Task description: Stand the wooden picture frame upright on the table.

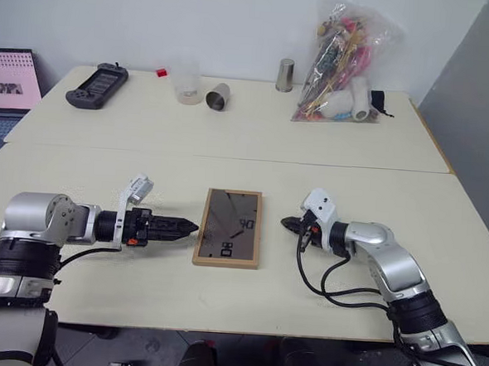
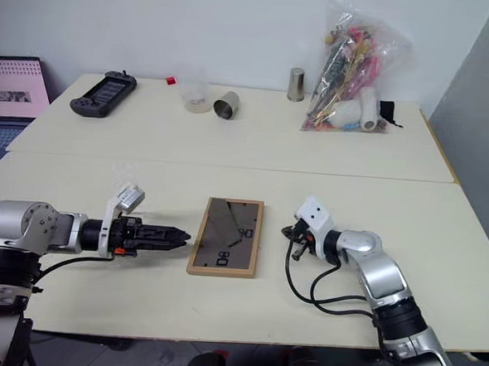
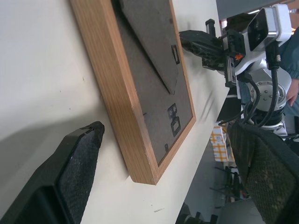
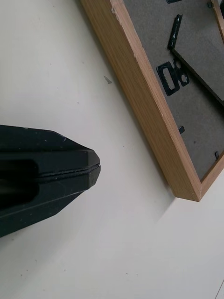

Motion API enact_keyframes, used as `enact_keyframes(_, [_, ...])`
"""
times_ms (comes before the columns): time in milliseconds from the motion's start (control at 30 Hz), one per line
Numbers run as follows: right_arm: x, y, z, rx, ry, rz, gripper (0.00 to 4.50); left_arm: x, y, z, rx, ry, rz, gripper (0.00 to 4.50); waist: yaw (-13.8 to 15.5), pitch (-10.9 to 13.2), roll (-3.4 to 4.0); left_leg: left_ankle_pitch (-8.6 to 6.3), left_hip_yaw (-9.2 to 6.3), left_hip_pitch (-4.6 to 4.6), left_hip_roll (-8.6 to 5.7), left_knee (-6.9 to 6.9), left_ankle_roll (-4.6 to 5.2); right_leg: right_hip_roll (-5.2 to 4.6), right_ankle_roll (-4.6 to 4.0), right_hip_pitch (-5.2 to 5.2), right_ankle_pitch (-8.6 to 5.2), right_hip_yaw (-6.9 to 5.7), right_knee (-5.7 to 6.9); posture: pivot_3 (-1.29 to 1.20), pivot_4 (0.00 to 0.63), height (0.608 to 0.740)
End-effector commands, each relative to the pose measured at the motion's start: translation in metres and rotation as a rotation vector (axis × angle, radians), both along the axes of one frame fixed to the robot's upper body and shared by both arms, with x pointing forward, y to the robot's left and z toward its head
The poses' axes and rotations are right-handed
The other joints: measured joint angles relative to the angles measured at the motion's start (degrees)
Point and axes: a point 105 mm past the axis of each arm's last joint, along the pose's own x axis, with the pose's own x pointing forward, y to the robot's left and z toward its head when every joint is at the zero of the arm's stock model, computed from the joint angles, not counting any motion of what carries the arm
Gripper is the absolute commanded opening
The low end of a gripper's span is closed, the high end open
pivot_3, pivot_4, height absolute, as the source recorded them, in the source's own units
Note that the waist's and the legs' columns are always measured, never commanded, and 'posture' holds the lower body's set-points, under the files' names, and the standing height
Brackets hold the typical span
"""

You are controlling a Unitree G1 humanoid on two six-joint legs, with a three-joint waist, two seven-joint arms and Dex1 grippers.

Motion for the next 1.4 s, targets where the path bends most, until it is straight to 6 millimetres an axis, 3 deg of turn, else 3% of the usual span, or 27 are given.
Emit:
enact_keyframes(33, [-0.008,0.008,0.012,0.033,-0.023,0.042,0.0,-0.008,-0.006,-0.022,0.04,0.124,-0.02,4.47,-0.02,0.0,0.0,0.0,0.0,0.0,0.0,0.0,0.0,0.0,0.0,0.0,0.0,-0.01,0.0,0.0,0.15,0.74])
enact_keyframes(133, [-0.013,0.016,0.009,0.043,-0.001,0.065,0.0,-0.01,-0.017,-0.034,0.063,0.116,-0.068,4.47,0.01,-0.06,0.06,0.0,0.0,0.05,-0.01,-0.01,0.0,0.0,-0.01,0.04,0.0,0.0,0.01,0.0,0.15,0.74])
enact_keyframes(600, [-0.019,0.066,0.012,0.095,0.019,0.169,0.0,0.001,-0.037,-0.036,0.051,0.028,-0.105,4.47,1.81,-0.38,0.37,0.0,0.0,0.06,-0.12,0.05,0.0,-0.08,0.02,0.12,-0.01,0.02,-0.02,0.0,0.15,0.74])
enact_keyframes(833, [-0.016,0.068,0.009,0.088,0.017,0.163,0.0,0.004,-0.039,-0.031,0.037,-0.019,-0.091,4.47,2.16,-0.39,0.36,0.0,0.0,0.04,-0.13,0.05,0.0,-0.09,0.01,0.12,-0.01,0.01,-0.04,0.0,0.15,0.74])
enact_keyframes(1133, [-0.013,0.047,-0.004,0.046,0.026,0.124,0.0,0.004,-0.033,-0.024,0.005,-0.059,-0.058,2.55,1.92,-0.39,0.36,0.0,-0.01,0.03,-0.1,0.02,0.0,-0.07,0.01,0.09,-0.02,0.01,-0.06,0.0,0.15,0.74])
enact_keyframes(1267, [-0.002,0.035,0.0,0.045,0.005,0.071,0.0,0.005,-0.038,-0.008,-0.052,-0.098,-0.047,1.57,1.57,-0.38,0.36,0.0,-0.01,0.02,-0.09,0.0,0.0,-0.06,0.01,0.08,-0.02,0.01,-0.08,0.0,0.15,0.74])
enact_keyframes(1400, [0.002,0.025,0.003,0.039,-0.003,0.052,0.0,0.002,-0.044,0.002,-0.087,-0.12,-0.048,1.29,1.34,-0.38,0.36,0.0,-0.01,0.03,-0.05,0.0,0.0,-0.04,0.01,0.07,-0.02,0.01,-0.07,0.0,0.15,0.74])
